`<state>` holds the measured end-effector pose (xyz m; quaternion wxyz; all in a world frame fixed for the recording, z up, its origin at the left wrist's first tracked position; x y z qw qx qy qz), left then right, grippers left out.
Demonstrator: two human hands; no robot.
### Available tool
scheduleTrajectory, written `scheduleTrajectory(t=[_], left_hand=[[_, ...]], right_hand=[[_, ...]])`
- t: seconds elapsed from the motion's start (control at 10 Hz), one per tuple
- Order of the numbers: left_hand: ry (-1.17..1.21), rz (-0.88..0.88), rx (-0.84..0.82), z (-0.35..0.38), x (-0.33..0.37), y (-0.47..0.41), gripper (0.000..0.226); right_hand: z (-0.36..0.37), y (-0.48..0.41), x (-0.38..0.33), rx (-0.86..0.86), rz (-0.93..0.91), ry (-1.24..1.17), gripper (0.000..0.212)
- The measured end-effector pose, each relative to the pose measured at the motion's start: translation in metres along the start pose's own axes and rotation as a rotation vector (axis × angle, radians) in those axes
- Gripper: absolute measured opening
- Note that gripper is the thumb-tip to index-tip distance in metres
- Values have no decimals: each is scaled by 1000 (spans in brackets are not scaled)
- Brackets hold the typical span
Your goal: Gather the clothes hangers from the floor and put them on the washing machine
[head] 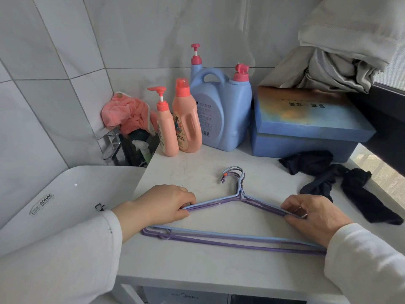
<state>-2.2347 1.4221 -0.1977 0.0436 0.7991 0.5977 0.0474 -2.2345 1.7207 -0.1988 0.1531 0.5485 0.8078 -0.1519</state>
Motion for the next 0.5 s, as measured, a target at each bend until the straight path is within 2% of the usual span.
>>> scheduleTrajectory(t=[0.3, 0.4, 0.5], left_hand=[[-22, 3, -46, -4, -1, 3, 29], [16, -14, -59, -4, -1, 3, 33], [124, -64, -44, -11, -3, -2, 42]], right_hand=[[1, 0, 4, -12, -10, -25, 30], [1, -2, 1, -18, 8, -18, 18], [-3, -5, -3, 37, 4, -62, 21]])
Point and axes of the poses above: each hand's wrist, its own y-axis away from the middle knuckle, its own z-axis out of the palm, x = y × z, the point moved 8 cm from there along -y, towards the middle knuckle, and after that the axes turned 11 degrees about -z, right-handed, at the moved point
